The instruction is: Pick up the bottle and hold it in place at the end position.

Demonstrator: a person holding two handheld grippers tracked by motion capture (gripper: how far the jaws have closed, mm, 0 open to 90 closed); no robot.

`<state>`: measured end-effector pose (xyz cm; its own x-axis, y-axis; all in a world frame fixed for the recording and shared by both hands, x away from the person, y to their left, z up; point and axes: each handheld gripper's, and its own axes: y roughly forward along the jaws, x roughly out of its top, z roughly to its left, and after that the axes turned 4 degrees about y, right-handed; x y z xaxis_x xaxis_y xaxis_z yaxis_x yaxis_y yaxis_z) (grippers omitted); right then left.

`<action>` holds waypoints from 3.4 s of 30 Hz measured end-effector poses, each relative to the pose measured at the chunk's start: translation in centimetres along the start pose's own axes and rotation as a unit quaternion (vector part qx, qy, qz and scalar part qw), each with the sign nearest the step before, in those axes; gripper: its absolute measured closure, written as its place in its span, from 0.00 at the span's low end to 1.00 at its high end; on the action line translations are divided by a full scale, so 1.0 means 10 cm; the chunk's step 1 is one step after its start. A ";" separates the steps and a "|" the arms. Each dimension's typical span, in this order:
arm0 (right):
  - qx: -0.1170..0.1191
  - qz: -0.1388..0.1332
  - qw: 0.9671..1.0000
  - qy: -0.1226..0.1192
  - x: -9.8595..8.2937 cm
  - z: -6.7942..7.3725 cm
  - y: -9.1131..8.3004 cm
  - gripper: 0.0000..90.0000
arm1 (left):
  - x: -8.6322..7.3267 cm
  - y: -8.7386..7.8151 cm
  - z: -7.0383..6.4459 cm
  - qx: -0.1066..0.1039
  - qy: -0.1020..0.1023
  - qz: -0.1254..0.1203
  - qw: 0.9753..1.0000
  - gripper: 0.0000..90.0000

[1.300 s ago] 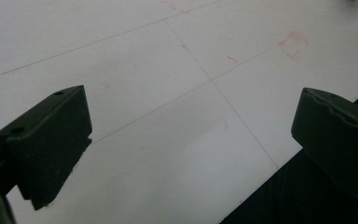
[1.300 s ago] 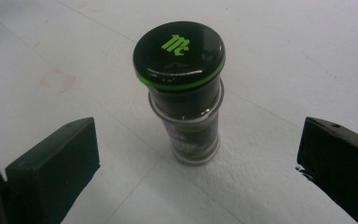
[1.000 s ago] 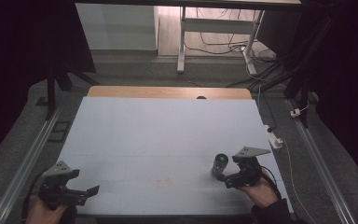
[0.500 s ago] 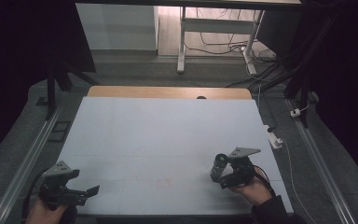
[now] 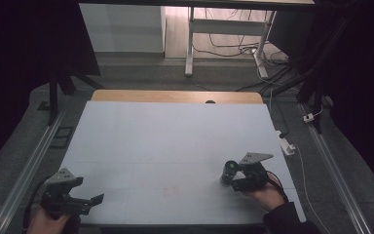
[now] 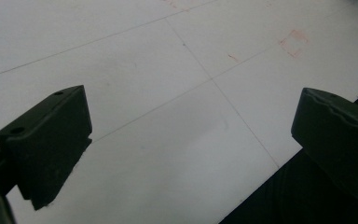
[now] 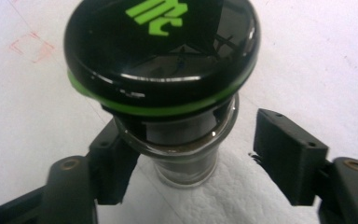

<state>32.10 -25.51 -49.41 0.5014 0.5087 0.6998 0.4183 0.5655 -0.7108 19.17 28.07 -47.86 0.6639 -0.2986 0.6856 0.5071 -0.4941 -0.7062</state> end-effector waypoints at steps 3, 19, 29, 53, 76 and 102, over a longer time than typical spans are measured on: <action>0.005 -0.002 1.000 -0.017 0.01 0.02 0.00 0.45 | 0.00 0.00 0.00 0.000 0.000 0.000 1.000 0.00; -0.006 0.003 0.999 -0.043 0.04 0.10 -0.03 0.59 | 0.00 0.00 0.00 0.000 0.002 0.002 1.000 0.00; -0.008 -0.015 1.000 -0.018 0.16 0.10 -0.10 0.59 | 0.01 0.01 -0.01 0.001 0.005 0.005 1.000 0.00; 0.006 -0.015 0.999 -0.035 0.59 0.15 0.06 0.59 | 0.01 0.02 -0.02 0.006 0.011 0.010 1.000 0.00; 0.035 -0.017 0.998 -0.055 1.11 0.30 0.52 0.59 | 0.03 0.04 -0.04 0.020 0.017 0.018 0.999 0.00; 0.037 0.000 0.998 -0.054 1.43 0.38 1.13 0.59 | 0.03 0.04 -0.02 0.008 0.012 0.016 1.000 0.00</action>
<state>41.13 -9.39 -47.13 0.4154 0.5725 0.7069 0.3600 0.6102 -0.7058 19.46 27.66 -47.95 0.6666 -0.3340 0.6664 0.4945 -0.4708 -0.7306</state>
